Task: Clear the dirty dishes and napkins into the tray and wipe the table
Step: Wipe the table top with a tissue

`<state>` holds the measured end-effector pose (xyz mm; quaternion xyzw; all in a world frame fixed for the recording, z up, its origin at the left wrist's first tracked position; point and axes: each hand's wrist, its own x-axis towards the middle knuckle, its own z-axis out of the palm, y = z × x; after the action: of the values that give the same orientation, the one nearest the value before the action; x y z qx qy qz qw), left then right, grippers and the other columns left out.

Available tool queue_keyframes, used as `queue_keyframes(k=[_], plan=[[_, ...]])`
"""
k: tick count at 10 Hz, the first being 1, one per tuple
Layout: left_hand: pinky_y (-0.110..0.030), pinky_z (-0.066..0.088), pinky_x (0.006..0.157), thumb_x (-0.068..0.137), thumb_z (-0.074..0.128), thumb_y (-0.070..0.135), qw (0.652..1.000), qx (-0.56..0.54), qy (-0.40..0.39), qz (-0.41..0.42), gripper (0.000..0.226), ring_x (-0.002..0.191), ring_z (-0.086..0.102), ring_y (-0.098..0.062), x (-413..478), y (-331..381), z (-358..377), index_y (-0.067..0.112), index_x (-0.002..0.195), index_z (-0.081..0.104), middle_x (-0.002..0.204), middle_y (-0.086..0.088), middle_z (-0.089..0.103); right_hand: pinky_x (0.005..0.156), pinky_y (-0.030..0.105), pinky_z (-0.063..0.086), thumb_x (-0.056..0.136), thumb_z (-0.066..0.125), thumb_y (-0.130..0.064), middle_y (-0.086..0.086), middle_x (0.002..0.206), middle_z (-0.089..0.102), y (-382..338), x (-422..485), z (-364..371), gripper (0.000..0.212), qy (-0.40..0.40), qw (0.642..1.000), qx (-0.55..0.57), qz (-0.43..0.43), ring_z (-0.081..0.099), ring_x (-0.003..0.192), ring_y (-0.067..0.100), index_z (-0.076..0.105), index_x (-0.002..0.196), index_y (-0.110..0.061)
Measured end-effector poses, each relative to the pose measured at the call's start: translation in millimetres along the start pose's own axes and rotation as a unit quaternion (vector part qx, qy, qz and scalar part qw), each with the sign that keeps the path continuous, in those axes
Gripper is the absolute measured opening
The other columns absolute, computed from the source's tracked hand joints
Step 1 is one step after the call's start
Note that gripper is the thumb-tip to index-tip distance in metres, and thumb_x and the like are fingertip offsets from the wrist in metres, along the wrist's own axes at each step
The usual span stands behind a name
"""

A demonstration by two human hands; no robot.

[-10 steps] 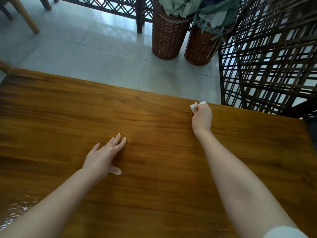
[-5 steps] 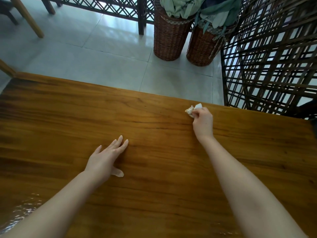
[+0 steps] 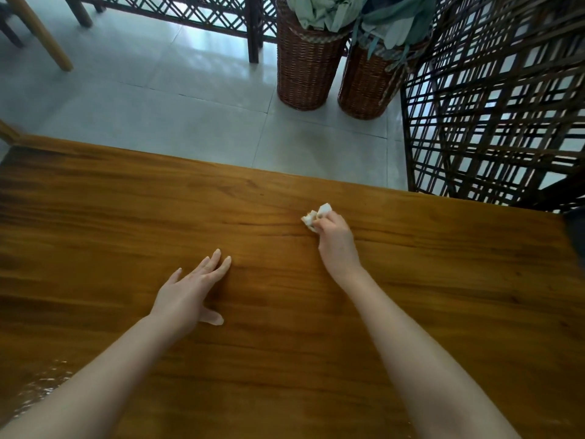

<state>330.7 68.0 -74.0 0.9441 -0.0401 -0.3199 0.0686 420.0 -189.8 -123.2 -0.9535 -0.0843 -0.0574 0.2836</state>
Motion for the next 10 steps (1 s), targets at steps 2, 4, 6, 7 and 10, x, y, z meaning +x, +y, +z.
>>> queue_keyframes(k=[2,4,6,7,10], plan=[[-0.042,0.01,0.12,0.074,0.079,0.035,1.0,-0.002,0.003,0.004,0.115,0.147,-0.003,-0.01,-1,-2,1,0.033,0.152,-0.005,0.16,0.01,-0.01,0.086,0.022,0.038,0.091,0.055,0.0,0.002,0.1,0.059,87,1,-61,0.018,0.114,0.969,-0.027,0.22,0.056,0.099,0.021,0.07,0.102,-0.002],[-0.042,0.011,0.12,0.073,0.08,0.035,1.0,-0.002,0.012,0.004,0.116,0.147,-0.001,-0.009,1,-3,3,0.034,0.152,-0.005,0.159,0.01,-0.009,0.085,0.03,0.049,0.092,0.051,0.003,0.01,0.101,0.06,72,26,-48,0.021,0.13,0.959,-0.05,0.248,0.057,0.097,0.023,0.068,0.104,-0.002],[-0.041,0.011,0.119,0.072,0.08,0.035,1.0,0.007,0.013,0.0,0.117,0.147,-0.001,-0.009,2,-3,4,0.033,0.152,-0.005,0.159,0.01,-0.01,0.086,0.028,0.042,0.093,0.044,0.008,0.011,0.1,0.059,5,12,-1,0.029,0.06,0.994,-0.033,0.086,0.053,0.095,0.023,0.065,0.111,0.0],[-0.042,0.012,0.119,0.072,0.081,0.035,1.0,0.005,0.018,0.001,0.117,0.147,0.0,-0.01,1,-3,5,0.033,0.152,-0.004,0.159,0.01,-0.009,0.084,0.021,0.041,0.089,0.055,0.008,0.007,0.096,0.061,-10,-21,4,0.029,0.025,0.999,-0.028,0.013,0.054,0.089,0.018,0.065,0.115,0.0],[-0.044,0.012,0.119,0.072,0.081,0.033,1.0,-0.004,0.016,0.0,0.115,0.147,0.0,-0.011,0,-3,3,0.033,0.153,-0.001,0.159,0.01,-0.007,0.083,0.03,0.047,0.091,0.058,-0.004,0.005,0.098,0.061,55,-30,-47,0.02,0.07,0.99,-0.045,0.113,0.053,0.091,0.016,0.069,0.108,-0.005]])
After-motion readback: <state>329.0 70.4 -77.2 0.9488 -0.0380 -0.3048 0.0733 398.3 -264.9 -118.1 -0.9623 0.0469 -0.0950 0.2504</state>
